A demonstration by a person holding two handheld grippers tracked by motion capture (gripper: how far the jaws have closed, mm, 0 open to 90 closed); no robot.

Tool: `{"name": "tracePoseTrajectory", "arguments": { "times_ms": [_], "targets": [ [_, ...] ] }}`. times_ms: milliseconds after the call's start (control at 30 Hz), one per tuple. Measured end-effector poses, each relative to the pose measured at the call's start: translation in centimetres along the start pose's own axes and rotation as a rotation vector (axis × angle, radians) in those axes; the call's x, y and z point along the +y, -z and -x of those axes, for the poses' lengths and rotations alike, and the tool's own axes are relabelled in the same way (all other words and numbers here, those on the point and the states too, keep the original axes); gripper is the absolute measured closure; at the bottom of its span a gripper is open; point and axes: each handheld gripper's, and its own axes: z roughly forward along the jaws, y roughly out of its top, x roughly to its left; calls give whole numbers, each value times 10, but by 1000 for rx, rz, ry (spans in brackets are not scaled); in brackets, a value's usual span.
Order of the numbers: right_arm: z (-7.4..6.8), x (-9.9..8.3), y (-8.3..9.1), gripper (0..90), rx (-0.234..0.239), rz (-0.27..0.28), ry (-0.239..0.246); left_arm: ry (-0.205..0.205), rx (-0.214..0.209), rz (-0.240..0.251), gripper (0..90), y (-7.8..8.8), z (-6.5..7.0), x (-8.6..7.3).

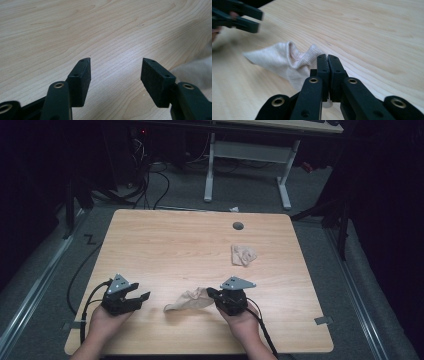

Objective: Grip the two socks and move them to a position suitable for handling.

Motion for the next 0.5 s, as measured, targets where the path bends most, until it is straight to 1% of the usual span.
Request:
{"name": "tracePoseTrajectory", "arguments": {
  "times_ms": [100,167,200,333,367,400,467,500],
  "targets": [
    [12,-8,-1,891,-18,-6,-52,-9,0,-7,419,-1,1,0],
    [17,-10,-3,891,-30,-12,-64,-2,-1,-5,419,-2,1,0],
    [20,-12,-4,891,-42,-19,-71,-2,-1,-5,419,-2,2,0],
    [29,-16,-8,891,-66,-50,-74,-10,-3,-9,420,-1,2,0],
    [31,-18,-9,891,-70,-65,-76,-11,-5,-11,420,-2,2,0],
    [33,-19,-11,891,-75,-91,-71,-13,-5,-11,420,-2,2,0],
    [35,-23,-13,890,-84,-118,-62,-16,-11,-16,421,-3,4,0],
    [36,-24,-15,890,-87,-143,-55,-20,-14,-20,422,-4,5,0]
  ]
}}
